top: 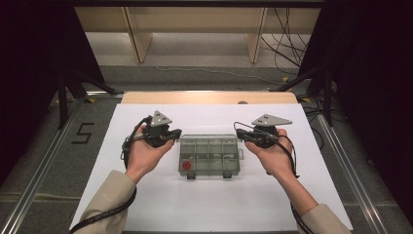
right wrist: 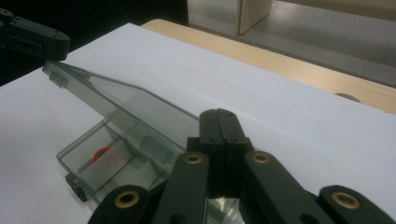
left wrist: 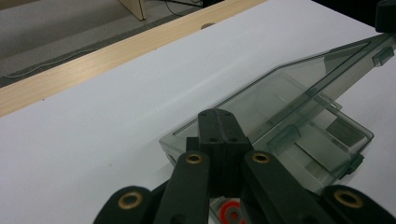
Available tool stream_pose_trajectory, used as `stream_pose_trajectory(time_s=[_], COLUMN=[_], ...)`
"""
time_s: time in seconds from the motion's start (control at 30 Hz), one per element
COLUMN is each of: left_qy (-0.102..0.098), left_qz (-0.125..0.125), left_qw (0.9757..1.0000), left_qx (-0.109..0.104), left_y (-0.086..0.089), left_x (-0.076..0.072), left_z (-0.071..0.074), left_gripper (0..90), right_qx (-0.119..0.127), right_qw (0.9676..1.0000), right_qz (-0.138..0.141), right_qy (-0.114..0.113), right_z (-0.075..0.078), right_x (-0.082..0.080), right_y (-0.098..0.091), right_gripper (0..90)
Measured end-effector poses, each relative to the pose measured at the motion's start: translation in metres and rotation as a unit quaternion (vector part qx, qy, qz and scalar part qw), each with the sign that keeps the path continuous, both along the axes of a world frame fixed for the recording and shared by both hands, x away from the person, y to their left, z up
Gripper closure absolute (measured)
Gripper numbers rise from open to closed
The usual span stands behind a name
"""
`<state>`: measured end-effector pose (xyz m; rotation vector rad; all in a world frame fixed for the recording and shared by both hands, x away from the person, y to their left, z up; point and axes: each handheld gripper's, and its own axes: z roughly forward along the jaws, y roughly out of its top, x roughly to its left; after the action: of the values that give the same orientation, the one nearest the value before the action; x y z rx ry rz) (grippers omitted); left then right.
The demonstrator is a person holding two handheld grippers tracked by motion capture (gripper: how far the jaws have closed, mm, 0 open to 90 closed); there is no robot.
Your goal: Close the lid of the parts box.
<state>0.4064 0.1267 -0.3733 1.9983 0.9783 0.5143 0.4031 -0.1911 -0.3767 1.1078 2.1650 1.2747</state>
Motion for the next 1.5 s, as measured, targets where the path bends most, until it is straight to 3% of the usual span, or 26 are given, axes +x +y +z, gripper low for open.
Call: stream_pose_trajectory(time_s=[0.07,0.1,0.17,0.7,1.17,1.37,1.5], left_qy=[0.001,0.003,0.004,0.014,0.026,0.032,0.036], left_qz=[-0.003,-0.009,-0.001,-0.005,-0.014,-0.009,-0.023], left_qw=[1.0000,0.9999,1.0000,0.9999,0.9993,0.9993,0.9983], left_qx=[-0.002,0.010,-0.003,0.005,0.023,0.015,0.039], left_y=[0.000,0.001,-0.001,0.000,0.000,-0.001,0.003], left_x=[0.000,0.000,-0.001,-0.005,-0.008,-0.009,-0.008], left_z=[-0.001,0.000,-0.001,-0.003,-0.006,-0.008,-0.008], left_gripper=[90.0,90.0,90.0,90.0,90.0,90.0,90.0], right_qx=[-0.001,-0.001,-0.001,-0.003,-0.002,-0.007,-0.006], right_qw=[1.0000,1.0000,1.0000,0.9998,0.9995,0.9993,0.9992], right_qz=[0.003,0.003,0.005,0.007,0.015,0.014,0.015], right_qy=[-0.001,-0.002,-0.001,0.019,0.028,0.034,0.037], right_z=[-0.001,-0.001,-0.001,-0.006,-0.011,-0.012,-0.013], right_x=[0.000,0.000,0.000,-0.004,-0.006,-0.007,-0.008], right_y=[0.000,0.000,0.000,-0.001,-0.002,-0.002,-0.002], right_gripper=[90.0,90.0,90.0,90.0,90.0,90.0,90.0])
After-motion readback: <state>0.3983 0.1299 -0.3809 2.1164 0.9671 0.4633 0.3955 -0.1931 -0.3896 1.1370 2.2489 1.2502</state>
